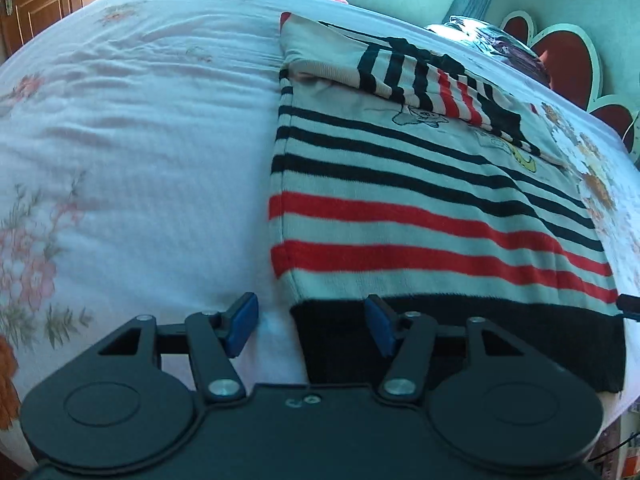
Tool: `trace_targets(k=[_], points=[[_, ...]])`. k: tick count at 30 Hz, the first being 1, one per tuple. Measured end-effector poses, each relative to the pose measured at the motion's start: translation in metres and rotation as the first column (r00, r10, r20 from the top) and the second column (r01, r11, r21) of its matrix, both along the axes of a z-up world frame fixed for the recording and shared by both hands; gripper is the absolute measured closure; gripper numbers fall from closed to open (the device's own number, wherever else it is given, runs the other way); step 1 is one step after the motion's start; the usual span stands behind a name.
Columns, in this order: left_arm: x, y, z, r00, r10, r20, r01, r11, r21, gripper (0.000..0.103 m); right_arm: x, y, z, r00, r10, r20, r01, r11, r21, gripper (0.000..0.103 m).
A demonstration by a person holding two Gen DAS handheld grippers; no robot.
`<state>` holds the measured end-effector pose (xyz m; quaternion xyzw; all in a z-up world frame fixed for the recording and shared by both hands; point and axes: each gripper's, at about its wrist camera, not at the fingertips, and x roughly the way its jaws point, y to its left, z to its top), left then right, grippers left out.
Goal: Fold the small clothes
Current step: 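Grasp the striped hem of the sweater with both grippers, then lift the hem with both grippers and fold it toward the black collar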
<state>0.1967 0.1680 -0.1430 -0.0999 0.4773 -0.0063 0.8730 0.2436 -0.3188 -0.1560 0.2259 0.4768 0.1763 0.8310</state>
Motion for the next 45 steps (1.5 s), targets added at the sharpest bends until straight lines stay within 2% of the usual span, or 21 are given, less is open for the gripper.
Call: trace_targets(k=[3, 4, 8, 10, 12, 14, 15, 16, 18, 19, 20, 21, 22, 23, 25, 26, 29, 31, 37, 42, 45], points=[[-0.022, 0.001, -0.002, 1.0, -0.002, 0.017, 0.003, 0.997, -0.08, 0.048, -0.021, 0.001, -0.001, 1.0, 0.011, -0.007, -0.011, 0.999, 0.042, 0.05], [-0.03, 0.002, -0.004, 1.0, 0.007, 0.023, -0.004, 0.991, -0.131, 0.053, -0.027, 0.003, -0.001, 1.0, 0.02, -0.005, -0.019, 0.999, 0.05, 0.05], [-0.046, 0.012, -0.014, 0.998, 0.055, 0.013, -0.048, 0.95, -0.31, 0.07, -0.052, 0.01, -0.001, 0.999, 0.047, 0.002, -0.047, 0.996, 0.081, 0.05], [-0.049, 0.016, -0.021, 0.996, 0.084, 0.019, -0.071, 0.928, -0.366, 0.071, -0.059, 0.012, -0.003, 0.999, 0.047, 0.003, -0.047, 0.994, 0.098, 0.052], [-0.045, 0.022, -0.028, 0.993, 0.113, 0.024, -0.091, 0.893, -0.44, 0.073, -0.057, 0.012, -0.006, 0.999, 0.036, -0.005, -0.035, 0.993, 0.117, 0.063], [-0.037, 0.028, -0.035, 0.991, 0.13, 0.01, -0.109, 0.866, -0.488, 0.083, -0.049, 0.012, -0.011, 0.999, 0.025, -0.023, -0.021, 0.989, 0.145, 0.076], [-0.032, 0.029, -0.037, 0.991, 0.132, 0.004, -0.113, 0.864, -0.491, 0.092, -0.045, 0.013, -0.013, 0.999, 0.023, -0.032, -0.018, 0.989, 0.145, 0.083], [-0.027, 0.027, -0.039, 0.992, 0.127, -0.002, -0.112, 0.868, -0.483, 0.098, -0.041, 0.013, -0.013, 0.999, 0.023, -0.039, -0.017, 0.99, 0.14, 0.099], [-0.032, 0.026, -0.029, 0.984, 0.171, 0.055, -0.126, 0.874, -0.469, 0.098, -0.039, 0.007, -0.005, 1.0, -0.003, -0.007, 0.004, 0.985, 0.173, 0.099], [-0.041, 0.028, -0.019, 0.973, 0.196, 0.118, -0.119, 0.874, -0.471, 0.098, -0.043, 0.0, 0.007, 0.999, -0.017, 0.049, 0.007, 0.979, 0.203, 0.099], [-0.045, 0.028, -0.015, 0.969, 0.207, 0.139, -0.122, 0.881, -0.458, 0.098, -0.048, -0.005, 0.018, 0.995, -0.022, 0.096, 0.0, 0.976, 0.218, 0.099], [-0.045, 0.028, -0.015, 0.972, 0.202, 0.123, -0.134, 0.898, -0.418, 0.098, -0.05, -0.007, 0.028, 0.991, -0.016, 0.135, -0.012, 0.979, 0.202, 0.099], [-0.043, 0.027, -0.019, 0.979, 0.183, 0.091, -0.138, 0.919, -0.369, 0.098, -0.05, -0.008, 0.029, 0.991, -0.007, 0.137, -0.016, 0.986, 0.166, 0.099], [-0.041, 0.025, -0.026, 0.983, 0.174, 0.066, -0.141, 0.925, -0.352, 0.098, -0.046, -0.005, 0.024, 0.994, 0.015, 0.104, -0.027, 0.993, 0.116, 0.099], [-0.039, 0.026, -0.028, 0.978, 0.194, 0.074, -0.153, 0.914, -0.376, 0.098, -0.036, 0.001, 0.004, 0.999, 0.038, 0.006, -0.038, 0.998, 0.047, 0.099], [-0.038, 0.027, -0.026, 0.974, 0.209, 0.083, -0.161, 0.906, -0.392, 0.098, -0.035, 0.001, 0.001, 1.0, 0.029, 0.004, -0.029, 0.998, 0.057, 0.099], [-0.035, 0.033, -0.01, 0.964, 0.229, 0.132, -0.153, 0.891, -0.426, 0.098, -0.03, -0.005, 0.016, 0.997, -0.027, 0.07, 0.018, 0.991, 0.133, 0.099], [-0.023, 0.037, 0.005, 0.956, 0.236, 0.173, -0.139, 0.886, -0.442, 0.098, -0.019, -0.007, 0.032, 0.99, -0.046, 0.13, 0.028, 0.99, 0.138, 0.099], [0.058, 0.033, 0.051, 0.928, 0.21, 0.307, -0.054, 0.892, -0.448, 0.098, 0.062, -0.005, 0.08, 0.961, -0.109, 0.256, 0.072, 0.986, 0.15, 0.099], [0.152, 0.032, 0.068, 0.923, 0.2, 0.329, -0.034, 0.894, -0.447, 0.098, 0.151, 0.002, 0.093, 0.952, -0.162, 0.259, 0.121, 0.978, 0.168, 0.099], [0.206, 0.035, 0.066, 0.934, 0.176, 0.31, -0.023, 0.898, -0.44, 0.098, 0.202, 0.005, 0.09, 0.957, -0.192, 0.219, 0.153, 0.971, 0.184, 0.099]])
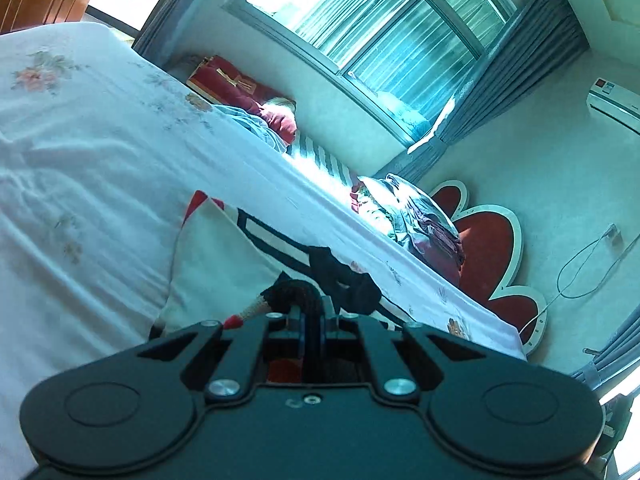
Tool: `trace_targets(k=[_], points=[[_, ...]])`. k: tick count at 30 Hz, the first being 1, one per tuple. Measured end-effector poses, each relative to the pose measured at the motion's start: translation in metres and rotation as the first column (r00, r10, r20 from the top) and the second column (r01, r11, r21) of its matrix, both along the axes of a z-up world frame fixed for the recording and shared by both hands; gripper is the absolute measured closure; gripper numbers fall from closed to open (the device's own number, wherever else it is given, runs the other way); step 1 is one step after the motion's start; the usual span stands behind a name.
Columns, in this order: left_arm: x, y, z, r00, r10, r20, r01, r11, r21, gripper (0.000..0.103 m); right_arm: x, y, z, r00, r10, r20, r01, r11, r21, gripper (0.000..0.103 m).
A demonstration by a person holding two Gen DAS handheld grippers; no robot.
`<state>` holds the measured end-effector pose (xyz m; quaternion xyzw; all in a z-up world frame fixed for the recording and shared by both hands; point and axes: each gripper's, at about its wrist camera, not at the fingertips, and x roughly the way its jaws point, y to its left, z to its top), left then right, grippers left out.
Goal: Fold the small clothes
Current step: 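Lift the hem with both grippers and fold it toward the black collar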
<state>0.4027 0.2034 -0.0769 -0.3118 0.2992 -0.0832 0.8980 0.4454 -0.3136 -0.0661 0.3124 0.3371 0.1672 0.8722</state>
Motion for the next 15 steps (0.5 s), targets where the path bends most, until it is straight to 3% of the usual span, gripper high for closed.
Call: trace_targets(k=[7, 12, 15], points=[[0.108, 0.008, -0.045, 0.988, -0.022, -0.151, 0.027, 0.999, 0.031, 0.098, 0.1, 0.007, -0.043, 0.987, -0.046, -0.155, 0.052, 0.998, 0.033, 0.099], [0.143, 0.008, -0.073, 0.979, -0.065, -0.192, 0.072, 0.997, 0.031, 0.097, 0.142, 0.011, -0.081, 0.967, -0.075, -0.244, 0.089, 0.995, 0.049, 0.099], [0.152, 0.012, -0.079, 0.983, -0.07, -0.17, 0.072, 0.997, 0.005, 0.082, 0.157, 0.013, -0.093, 0.965, -0.079, -0.25, 0.099, 0.993, 0.066, 0.099]])
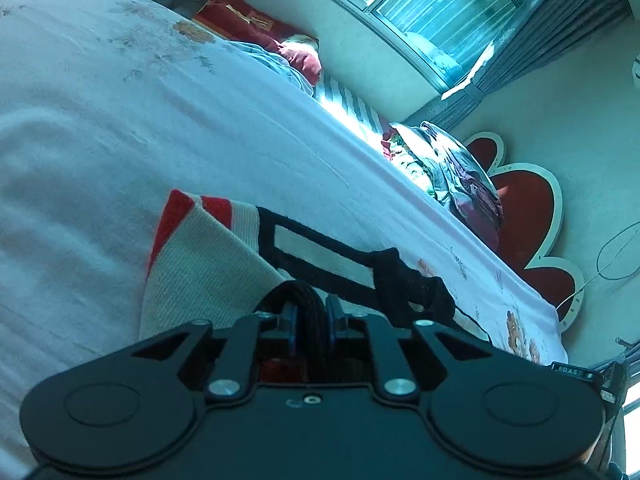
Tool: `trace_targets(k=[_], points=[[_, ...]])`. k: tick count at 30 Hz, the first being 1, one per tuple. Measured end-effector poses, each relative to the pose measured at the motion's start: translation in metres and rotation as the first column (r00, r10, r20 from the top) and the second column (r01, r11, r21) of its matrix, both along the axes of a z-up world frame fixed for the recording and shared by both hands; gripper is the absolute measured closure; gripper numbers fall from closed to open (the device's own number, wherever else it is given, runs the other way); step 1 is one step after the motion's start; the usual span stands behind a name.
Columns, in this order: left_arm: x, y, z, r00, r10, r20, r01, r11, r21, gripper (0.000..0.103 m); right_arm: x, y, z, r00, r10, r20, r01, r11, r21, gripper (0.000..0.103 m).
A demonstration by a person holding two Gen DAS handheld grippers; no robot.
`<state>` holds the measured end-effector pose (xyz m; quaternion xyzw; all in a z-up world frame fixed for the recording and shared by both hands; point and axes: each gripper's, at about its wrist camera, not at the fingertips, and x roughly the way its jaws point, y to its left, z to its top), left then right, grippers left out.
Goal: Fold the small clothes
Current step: 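Lift the hem with both grippers and fold it toward the black collar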
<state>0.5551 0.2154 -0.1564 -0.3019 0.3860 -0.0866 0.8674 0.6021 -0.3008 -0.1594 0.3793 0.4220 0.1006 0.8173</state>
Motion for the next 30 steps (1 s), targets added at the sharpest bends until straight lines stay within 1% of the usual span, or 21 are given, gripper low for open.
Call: trace_targets(k=[1, 2, 3, 4, 5, 6, 8, 9, 11, 13, 15, 16, 18, 19, 20, 21, 23, 24, 27, 28, 30], points=[[0.002, 0.001, -0.001, 1.0, 0.002, 0.011, -0.002, 1.0, -0.011, 0.077, 0.003, 0.001, -0.001, 1.0, -0.01, 0.014, 0.01, 1.0, -0.01, 0.098], [0.004, 0.004, -0.001, 1.0, 0.008, 0.02, -0.007, 0.999, -0.032, 0.072, 0.006, 0.001, -0.002, 1.0, -0.018, 0.019, 0.018, 1.0, -0.012, 0.09], [0.005, 0.006, -0.001, 0.999, 0.015, 0.035, -0.013, 0.998, -0.054, 0.063, 0.008, 0.001, -0.004, 0.999, -0.03, 0.019, 0.031, 0.999, -0.008, 0.072], [0.006, 0.006, 0.001, 0.998, 0.021, 0.053, -0.017, 0.998, -0.059, 0.052, 0.009, 0.0, -0.003, 0.998, -0.048, 0.036, 0.048, 0.999, -0.006, 0.059], [0.007, 0.007, 0.004, 0.997, 0.028, 0.07, -0.025, 0.999, -0.044, 0.046, 0.007, -0.002, 0.002, 0.995, -0.081, 0.065, 0.083, 0.996, -0.03, 0.032], [0.007, 0.006, 0.007, 0.996, 0.028, 0.081, -0.027, 0.999, -0.023, 0.041, 0.005, -0.003, 0.007, 0.99, -0.103, 0.094, 0.109, 0.992, -0.061, 0.025], [0.012, 0.002, 0.011, 0.996, -0.006, 0.085, 0.002, 0.999, 0.054, 0.045, 0.003, -0.005, 0.013, 0.989, -0.083, 0.124, 0.094, 0.992, -0.085, 0.025], [0.015, -0.002, 0.013, 0.996, -0.035, 0.077, 0.027, 0.994, 0.106, 0.05, 0.002, -0.003, 0.017, 0.99, -0.054, 0.127, 0.068, 0.991, -0.111, 0.025], [0.018, -0.012, 0.014, 0.994, -0.092, 0.061, 0.076, 0.97, 0.23, 0.058, -0.001, 0.009, 0.023, 0.988, 0.034, 0.152, -0.001, 0.977, -0.212, 0.026], [0.021, -0.024, 0.01, 0.989, -0.142, 0.029, 0.124, 0.93, 0.346, 0.074, -0.001, 0.023, 0.023, 0.982, 0.125, 0.143, -0.075, 0.946, -0.315, 0.039], [0.022, -0.036, 0.006, 0.981, -0.196, 0.007, 0.175, 0.888, 0.425, 0.075, 0.002, 0.048, 0.016, 0.967, 0.231, 0.108, -0.166, 0.892, -0.421, 0.063], [0.021, -0.041, 0.006, 0.977, -0.211, 0.005, 0.186, 0.873, 0.452, 0.076, 0.003, 0.063, 0.011, 0.955, 0.282, 0.085, -0.211, 0.856, -0.473, 0.064], [0.021, -0.045, 0.007, 0.975, -0.221, 0.004, 0.194, 0.861, 0.47, 0.083, 0.001, 0.085, 0.003, 0.931, 0.359, 0.062, -0.262, 0.778, -0.571, 0.064], [0.021, -0.045, 0.007, 0.975, -0.224, 0.006, 0.195, 0.863, 0.466, 0.094, 0.001, 0.092, -0.001, 0.923, 0.381, 0.06, -0.267, 0.741, -0.616, 0.064], [0.02, -0.045, 0.008, 0.975, -0.221, 0.016, 0.189, 0.868, 0.459, 0.098, -0.002, 0.098, -0.002, 0.917, 0.394, 0.061, -0.265, 0.717, -0.644, 0.077], [0.018, -0.044, 0.009, 0.978, -0.207, 0.029, 0.17, 0.869, 0.465, 0.098, -0.002, 0.101, -0.005, 0.912, 0.406, 0.061, -0.268, 0.702, -0.66, 0.097], [0.012, -0.044, 0.012, 0.982, -0.178, 0.068, 0.121, 0.861, 0.493, 0.099, -0.005, 0.101, -0.004, 0.916, 0.395, 0.079, -0.243, 0.698, -0.674, 0.097], [0.009, -0.041, 0.015, 0.984, -0.157, 0.089, 0.093, 0.864, 0.495, 0.099, -0.008, 0.099, -0.004, 0.92, 0.378, 0.108, -0.201, 0.689, -0.696, 0.097], [0.008, -0.033, 0.021, 0.986, -0.098, 0.135, 0.021, 0.875, 0.484, 0.099, -0.014, 0.086, 0.001, 0.93, 0.324, 0.176, -0.112, 0.702, -0.703, 0.097], [0.011, -0.033, 0.021, 0.988, -0.089, 0.129, 0.015, 0.873, 0.488, 0.099, -0.013, 0.082, 0.001, 0.932, 0.313, 0.185, -0.096, 0.703, -0.705, 0.097], [0.021, -0.039, 0.011, 0.993, -0.092, 0.072, 0.041, 0.852, 0.521, 0.099, -0.007, 0.081, -0.011, 0.942, 0.305, 0.141, -0.121, 0.7, -0.704, 0.097]])
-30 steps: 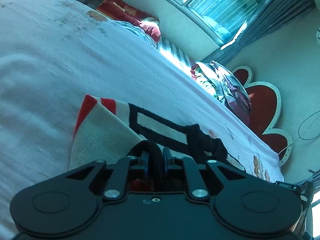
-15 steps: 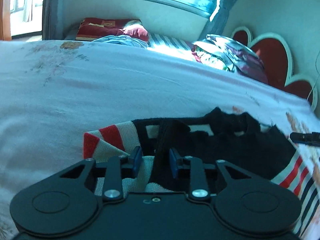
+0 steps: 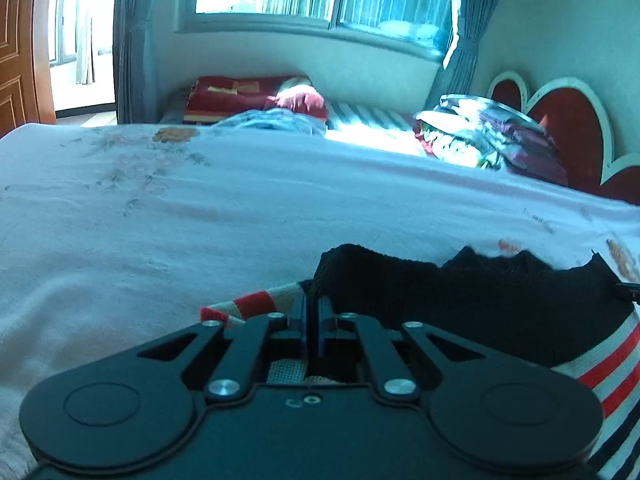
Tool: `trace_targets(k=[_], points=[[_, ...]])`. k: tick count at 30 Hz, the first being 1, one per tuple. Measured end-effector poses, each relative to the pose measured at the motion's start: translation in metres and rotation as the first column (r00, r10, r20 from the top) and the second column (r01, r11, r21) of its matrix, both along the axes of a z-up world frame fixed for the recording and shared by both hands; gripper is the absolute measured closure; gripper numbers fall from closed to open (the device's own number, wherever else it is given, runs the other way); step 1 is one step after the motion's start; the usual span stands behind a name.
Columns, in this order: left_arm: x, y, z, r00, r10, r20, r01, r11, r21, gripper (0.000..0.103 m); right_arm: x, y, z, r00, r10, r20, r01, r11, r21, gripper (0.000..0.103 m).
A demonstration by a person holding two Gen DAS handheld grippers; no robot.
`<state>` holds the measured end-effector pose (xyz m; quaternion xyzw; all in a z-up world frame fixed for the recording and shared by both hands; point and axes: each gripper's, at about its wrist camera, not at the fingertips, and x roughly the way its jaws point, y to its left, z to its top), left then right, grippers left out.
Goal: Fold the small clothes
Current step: 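Lift the hem with both grippers and fold it toward the black collar, then lay the hem down on the collar and open both grippers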
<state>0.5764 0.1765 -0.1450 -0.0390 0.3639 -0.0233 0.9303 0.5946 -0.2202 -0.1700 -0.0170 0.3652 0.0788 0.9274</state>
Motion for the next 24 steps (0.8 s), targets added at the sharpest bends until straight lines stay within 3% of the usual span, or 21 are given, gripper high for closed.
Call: trace_targets(k=[2, 5, 7, 8, 9, 10, 11, 13, 14, 15, 17, 20, 22, 24], points=[[0.005, -0.008, -0.011, 1.0, 0.007, -0.026, -0.006, 0.999, 0.045, 0.099, 0.005, 0.002, -0.013, 0.999, -0.013, -0.042, 0.012, 1.0, -0.01, 0.097], [0.006, -0.019, -0.009, 1.0, 0.002, -0.031, 0.002, 0.993, 0.122, 0.098, 0.01, 0.004, -0.008, 0.998, -0.038, -0.052, 0.037, 0.999, -0.014, 0.097], [0.004, -0.023, -0.008, 1.0, -0.006, -0.027, 0.011, 0.986, 0.164, 0.09, 0.009, 0.004, -0.001, 0.998, -0.032, -0.057, 0.03, 0.999, -0.041, 0.096], [0.004, -0.024, -0.006, 1.0, 0.005, -0.025, 0.0, 0.982, 0.189, 0.082, 0.008, 0.007, 0.002, 0.998, -0.031, -0.048, 0.028, 0.998, -0.064, 0.075], [0.002, -0.024, -0.002, 1.0, 0.024, -0.014, -0.02, 0.979, 0.202, 0.054, 0.004, 0.011, 0.007, 0.999, -0.038, -0.012, 0.037, 0.995, -0.093, 0.038], [-0.001, -0.022, 0.002, 0.999, 0.037, 0.001, -0.036, 0.98, 0.196, 0.026, -0.004, 0.014, 0.014, 0.998, -0.037, 0.05, 0.042, 0.994, -0.099, 0.028], [-0.005, -0.023, 0.009, 0.998, 0.053, 0.016, -0.055, 0.979, 0.198, 0.021, -0.01, 0.017, 0.019, 0.995, -0.012, 0.096, 0.02, 0.996, -0.082, 0.026], [-0.009, -0.033, 0.022, 0.998, 0.057, 0.022, -0.06, 0.98, 0.191, 0.036, -0.013, 0.03, 0.024, 0.996, 0.031, 0.08, -0.026, 0.998, -0.064, 0.027], [-0.012, -0.041, 0.026, 0.999, 0.025, 0.027, -0.029, 0.988, 0.15, 0.041, -0.012, 0.039, 0.026, 0.996, 0.065, 0.069, -0.063, 0.997, -0.037, 0.044], [-0.013, -0.053, 0.029, 0.999, -0.027, 0.033, 0.023, 0.993, 0.114, 0.047, -0.009, 0.049, 0.026, 0.993, 0.116, 0.038, -0.116, 0.993, 0.004, 0.073], [-0.011, -0.083, 0.025, 0.991, -0.13, 0.014, 0.128, 0.986, 0.111, 0.048, -0.003, 0.077, 0.019, 0.984, 0.177, -0.023, -0.176, 0.984, 0.028, 0.093], [-0.003, -0.119, 0.005, 0.958, -0.275, -0.083, 0.28, 0.958, 0.065, 0.045, -0.001, 0.11, 0.008, 0.966, 0.254, -0.055, -0.251, 0.966, 0.057, 0.094], [-0.005, -0.124, -0.004, 0.951, -0.305, -0.059, 0.309, 0.947, 0.088, 0.04, -0.002, 0.121, 0.003, 0.96, 0.274, -0.052, -0.273, 0.962, 0.03, 0.094], [-0.005, -0.111, -0.007, 0.959, -0.278, -0.053, 0.282, 0.955, 0.095, 0.039, 0.0, 0.11, 0.001, 0.96, 0.276, -0.049, -0.274, 0.961, 0.034, 0.094]])
